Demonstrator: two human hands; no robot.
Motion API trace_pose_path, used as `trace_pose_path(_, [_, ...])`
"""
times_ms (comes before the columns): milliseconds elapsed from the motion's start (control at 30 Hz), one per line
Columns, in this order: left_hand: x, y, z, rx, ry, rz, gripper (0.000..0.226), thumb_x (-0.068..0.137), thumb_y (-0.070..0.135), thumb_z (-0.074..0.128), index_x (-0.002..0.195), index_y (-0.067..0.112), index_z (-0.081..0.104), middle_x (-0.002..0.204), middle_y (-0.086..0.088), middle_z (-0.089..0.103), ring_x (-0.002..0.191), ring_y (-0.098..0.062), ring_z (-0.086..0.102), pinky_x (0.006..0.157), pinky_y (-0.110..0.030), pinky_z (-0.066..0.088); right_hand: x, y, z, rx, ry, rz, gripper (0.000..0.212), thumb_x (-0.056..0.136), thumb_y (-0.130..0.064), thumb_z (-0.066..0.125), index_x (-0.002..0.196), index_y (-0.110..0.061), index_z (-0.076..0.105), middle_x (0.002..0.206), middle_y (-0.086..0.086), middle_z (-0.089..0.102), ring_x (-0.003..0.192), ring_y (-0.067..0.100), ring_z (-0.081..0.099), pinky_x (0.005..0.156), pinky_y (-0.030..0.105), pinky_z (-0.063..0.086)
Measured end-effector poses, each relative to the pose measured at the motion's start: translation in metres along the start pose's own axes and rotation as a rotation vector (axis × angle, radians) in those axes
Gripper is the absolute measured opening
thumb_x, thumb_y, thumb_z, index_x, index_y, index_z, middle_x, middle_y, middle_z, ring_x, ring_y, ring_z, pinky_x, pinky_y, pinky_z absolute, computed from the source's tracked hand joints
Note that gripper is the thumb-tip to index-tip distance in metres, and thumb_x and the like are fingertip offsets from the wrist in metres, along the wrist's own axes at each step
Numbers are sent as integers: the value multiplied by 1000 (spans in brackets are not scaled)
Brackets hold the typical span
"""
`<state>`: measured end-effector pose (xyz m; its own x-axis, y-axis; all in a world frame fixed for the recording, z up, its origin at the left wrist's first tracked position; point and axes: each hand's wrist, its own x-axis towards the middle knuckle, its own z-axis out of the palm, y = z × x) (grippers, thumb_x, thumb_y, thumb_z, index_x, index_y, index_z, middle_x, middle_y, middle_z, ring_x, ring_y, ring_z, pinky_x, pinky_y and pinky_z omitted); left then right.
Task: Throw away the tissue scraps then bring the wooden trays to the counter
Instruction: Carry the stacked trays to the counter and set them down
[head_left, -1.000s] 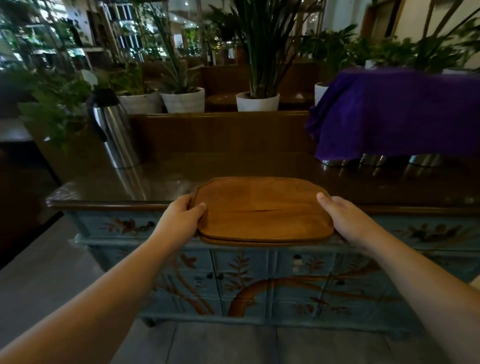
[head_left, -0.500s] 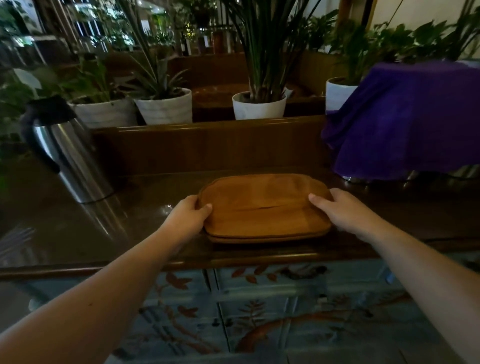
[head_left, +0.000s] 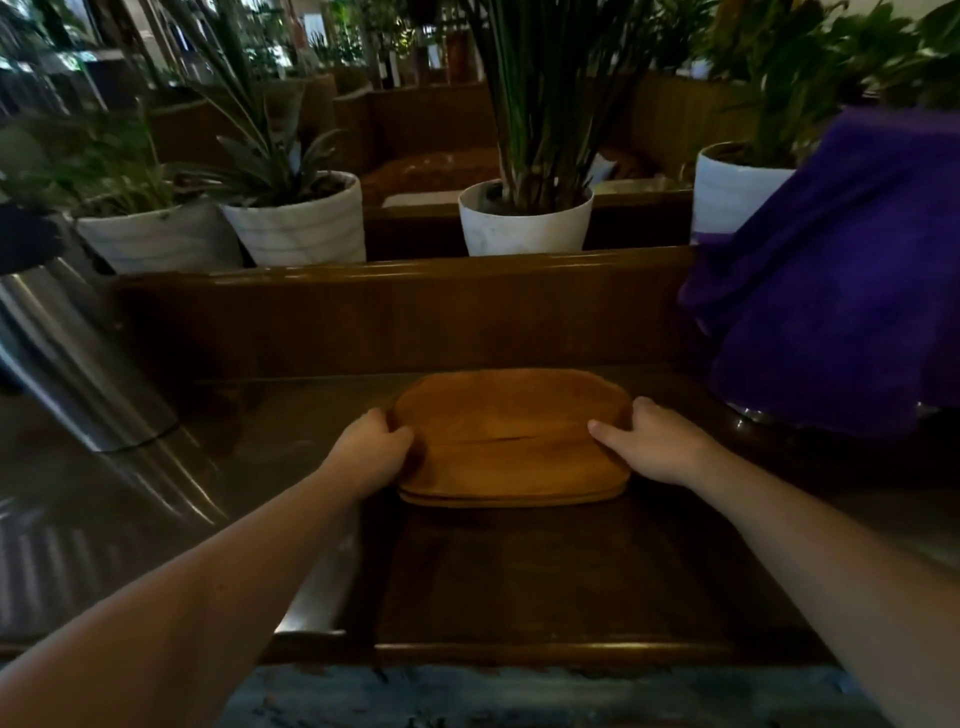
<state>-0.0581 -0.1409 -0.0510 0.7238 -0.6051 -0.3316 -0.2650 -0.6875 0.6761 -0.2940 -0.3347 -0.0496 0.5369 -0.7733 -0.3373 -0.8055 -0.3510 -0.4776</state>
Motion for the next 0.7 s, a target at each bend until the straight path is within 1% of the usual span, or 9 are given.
trace_pose_path(133, [19,12,6,58,44,22,32,94,29,52,121,11,51,87,-1,56,72,-11,58,51,-22,41,20,-3,-4,-43,6,15,76,88,-65,43,137,-8,37,98,1,50,87,19,55,75,37,49])
trace_pose_path(167, [22,13,6,73,57,29,32,94,30,52,120,11,50,86,1,54,72,-10,56,51,-22,39,23,-4,-5,-45,2,12,75,89,-64,43,138,-7,37,101,3,52,88,20,56,75,36,49])
trace_pose_path(233, [25,14,7,110,64,43,30,94,32,51,117,13,49,86,0,54,74,-11,56,52,-23,40,28,-6,-6,-53,-10,0,77,91,-62,42,143,-6,31,124,12,53,105,26,56,81,36,47])
trace_pose_path(267, [25,15,7,123,58,45,28,94,33,51,115,14,48,88,0,55,75,-12,58,52,-23,41,30,-7,-7,-62,-17,-2,79,91,-61,41,145,-5,29,136,14,49,115,29,54,85,36,46])
trace_pose_path(300, [25,15,7,133,51,45,27,94,34,51,114,15,48,88,-1,56,75,-13,59,52,-23,42,32,-8,-8,-69,-24,-1,79,92,-61,41,146,-5,27,142,15,45,120,30,51,89,37,45])
trace_pose_path(367, [27,15,7,155,45,47,27,94,34,52,114,15,48,88,-1,57,74,-12,60,52,-22,42,34,-9,-9,-86,-31,-4,78,92,-61,40,145,-5,29,144,15,43,123,31,49,93,38,45])
trace_pose_path(533, [29,16,7,203,47,51,33,94,36,53,116,12,49,90,-2,54,74,-12,57,51,-21,40,34,-8,-11,-124,-31,-7,77,92,-61,39,144,-5,31,142,14,45,120,30,51,94,41,47])
trace_pose_path(600, [29,15,6,220,31,57,31,93,36,53,113,12,49,100,-7,57,78,-14,59,53,-22,42,35,-9,-11,-127,-25,0,77,92,-62,39,144,-6,30,142,14,45,119,30,52,93,41,47])
trace_pose_path(700, [30,13,5,231,2,71,30,92,37,54,109,13,50,118,-15,55,89,-21,61,67,-30,51,34,-10,-11,-131,-14,17,78,92,-61,40,146,-6,26,145,15,43,124,32,49,95,40,46])
